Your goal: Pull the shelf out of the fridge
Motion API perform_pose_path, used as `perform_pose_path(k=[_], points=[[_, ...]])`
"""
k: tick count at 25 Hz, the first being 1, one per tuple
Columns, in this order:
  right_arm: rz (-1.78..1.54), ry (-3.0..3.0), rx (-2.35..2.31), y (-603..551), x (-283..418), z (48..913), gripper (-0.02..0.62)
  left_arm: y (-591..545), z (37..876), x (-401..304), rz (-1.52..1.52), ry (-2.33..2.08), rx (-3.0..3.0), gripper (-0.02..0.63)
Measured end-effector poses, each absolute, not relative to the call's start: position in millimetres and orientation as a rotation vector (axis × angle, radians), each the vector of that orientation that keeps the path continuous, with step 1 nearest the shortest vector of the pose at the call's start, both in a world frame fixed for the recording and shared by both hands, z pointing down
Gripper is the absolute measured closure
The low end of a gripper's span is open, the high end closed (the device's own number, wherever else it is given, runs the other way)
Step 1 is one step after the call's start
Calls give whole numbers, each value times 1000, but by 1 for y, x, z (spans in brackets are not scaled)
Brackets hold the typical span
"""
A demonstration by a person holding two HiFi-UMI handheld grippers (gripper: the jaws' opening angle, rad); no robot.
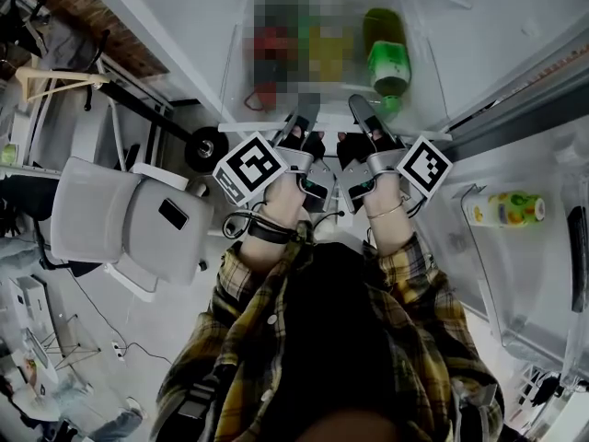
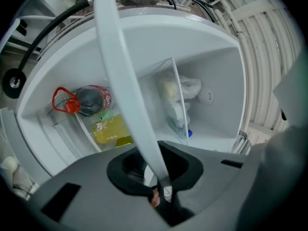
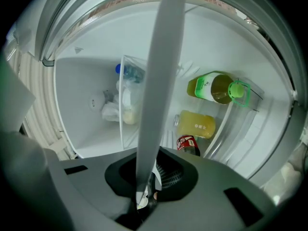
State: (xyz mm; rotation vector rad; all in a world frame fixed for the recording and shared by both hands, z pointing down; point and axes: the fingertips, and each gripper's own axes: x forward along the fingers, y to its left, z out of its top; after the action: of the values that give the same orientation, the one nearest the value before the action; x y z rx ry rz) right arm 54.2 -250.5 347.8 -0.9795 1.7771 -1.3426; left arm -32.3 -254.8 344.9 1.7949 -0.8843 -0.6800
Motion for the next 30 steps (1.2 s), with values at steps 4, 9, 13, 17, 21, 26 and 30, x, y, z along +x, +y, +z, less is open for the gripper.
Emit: perform_pose_path(k=[4, 9, 13, 17, 21, 26, 30], points=[[-1342, 1775, -985, -250, 54, 347, 557, -255, 345, -33, -683, -876, 1791, 553], [-1337, 1766, -996, -251, 55, 348, 557, -255, 345, -32, -684, -868, 1795, 554], [-1328, 1774, -999, -249, 50, 347, 557, -254, 344, -36, -688, -853, 1792, 554], [-1317, 1780, -1011, -243, 47, 347, 555, -250, 344, -39, -686, -843, 1798, 554], [-1314, 1773, -1015, -237, 46, 346, 555, -244, 341, -38, -702, -820, 1793, 554], [-1301, 1781, -1014, -228, 46, 343, 555, -236, 340, -40, -694, -832, 1806, 554], [-1300, 1788, -1011, -222, 47, 341, 555, -229, 335, -37, -725, -805, 1791, 554]])
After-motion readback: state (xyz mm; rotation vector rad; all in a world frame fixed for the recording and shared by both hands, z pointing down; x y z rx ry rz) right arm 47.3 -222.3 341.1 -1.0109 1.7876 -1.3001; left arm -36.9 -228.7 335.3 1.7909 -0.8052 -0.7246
